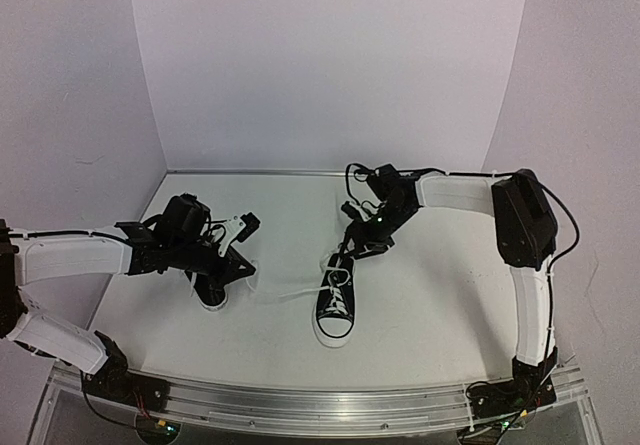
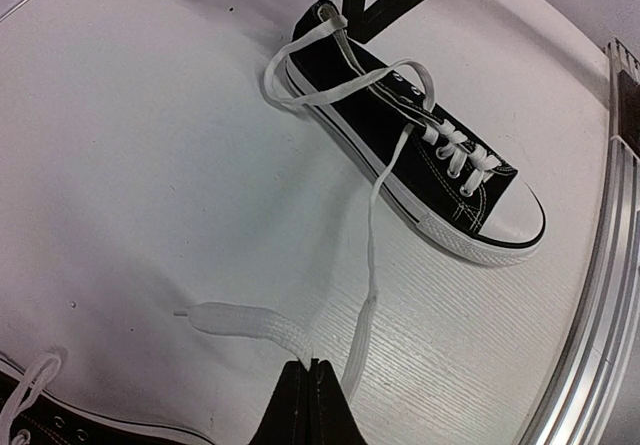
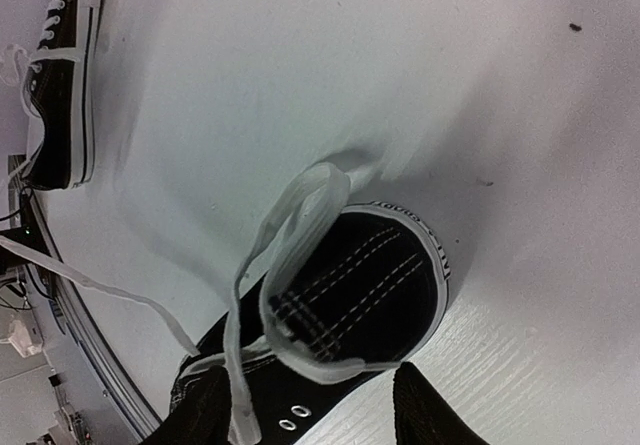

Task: Tie the shoes

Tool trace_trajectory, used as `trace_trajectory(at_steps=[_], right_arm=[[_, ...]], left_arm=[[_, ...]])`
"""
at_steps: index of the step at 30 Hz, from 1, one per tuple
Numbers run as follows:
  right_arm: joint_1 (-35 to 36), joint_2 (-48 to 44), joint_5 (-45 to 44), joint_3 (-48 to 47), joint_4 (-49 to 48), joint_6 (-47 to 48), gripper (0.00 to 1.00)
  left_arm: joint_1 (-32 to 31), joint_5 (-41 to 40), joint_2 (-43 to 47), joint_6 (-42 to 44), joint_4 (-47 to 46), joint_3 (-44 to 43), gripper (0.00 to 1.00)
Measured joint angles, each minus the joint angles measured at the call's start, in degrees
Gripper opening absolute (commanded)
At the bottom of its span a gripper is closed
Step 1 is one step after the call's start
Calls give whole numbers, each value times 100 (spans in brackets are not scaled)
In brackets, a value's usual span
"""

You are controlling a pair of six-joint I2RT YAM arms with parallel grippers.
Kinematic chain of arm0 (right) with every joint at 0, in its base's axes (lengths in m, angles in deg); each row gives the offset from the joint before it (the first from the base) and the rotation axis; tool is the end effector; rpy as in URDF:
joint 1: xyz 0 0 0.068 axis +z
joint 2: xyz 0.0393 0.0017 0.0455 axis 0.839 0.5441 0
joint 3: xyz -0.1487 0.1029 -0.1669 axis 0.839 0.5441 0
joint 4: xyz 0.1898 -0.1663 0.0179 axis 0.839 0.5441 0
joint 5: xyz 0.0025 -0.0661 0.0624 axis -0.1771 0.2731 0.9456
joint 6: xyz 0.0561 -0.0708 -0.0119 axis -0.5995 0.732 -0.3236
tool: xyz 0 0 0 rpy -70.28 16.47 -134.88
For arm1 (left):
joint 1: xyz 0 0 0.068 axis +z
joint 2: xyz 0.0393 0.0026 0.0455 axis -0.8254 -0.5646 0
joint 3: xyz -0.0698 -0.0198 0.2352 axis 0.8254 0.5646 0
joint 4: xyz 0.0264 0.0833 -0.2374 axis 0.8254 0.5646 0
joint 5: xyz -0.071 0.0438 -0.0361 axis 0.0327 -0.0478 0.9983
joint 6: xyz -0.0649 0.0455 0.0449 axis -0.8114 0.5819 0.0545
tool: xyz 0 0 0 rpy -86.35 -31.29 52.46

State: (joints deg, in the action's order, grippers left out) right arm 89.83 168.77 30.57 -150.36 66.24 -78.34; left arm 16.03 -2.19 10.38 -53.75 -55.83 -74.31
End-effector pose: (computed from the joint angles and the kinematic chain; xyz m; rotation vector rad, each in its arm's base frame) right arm 0.3478 0.2819 0.1229 -0.7925 2.6659 1.0676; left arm 0.2135 -0.2089 0.1620 1.0632 2.1118 -0.6503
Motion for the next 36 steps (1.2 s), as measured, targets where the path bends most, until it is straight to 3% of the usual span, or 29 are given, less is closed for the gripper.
trace_trajectory(at_steps=[5, 9, 20, 27, 29, 32, 36], right_arm=[[0, 123, -10, -12, 23, 65, 13], [0, 123, 1, -32, 39, 117, 3], [71, -380, 138, -128, 280, -34, 0], [554, -307, 376, -1333, 382, -315, 0], [834, 87, 444, -2137, 341, -469, 4], [1252, 759, 532, -3093, 191, -745, 42], [1649, 1086, 519, -3132, 203, -1022, 76]], left_arm=[[0, -4, 0, 0, 0, 0, 0], [0, -4, -13, 0, -3, 0, 0], [0, 0, -101, 0, -14, 0, 0], [0, 2, -99, 17, -55, 0, 0], [0, 6, -98, 18, -53, 0, 0], [0, 29, -95, 17, -52, 0, 0], [0, 63, -65, 17, -53, 0, 0]])
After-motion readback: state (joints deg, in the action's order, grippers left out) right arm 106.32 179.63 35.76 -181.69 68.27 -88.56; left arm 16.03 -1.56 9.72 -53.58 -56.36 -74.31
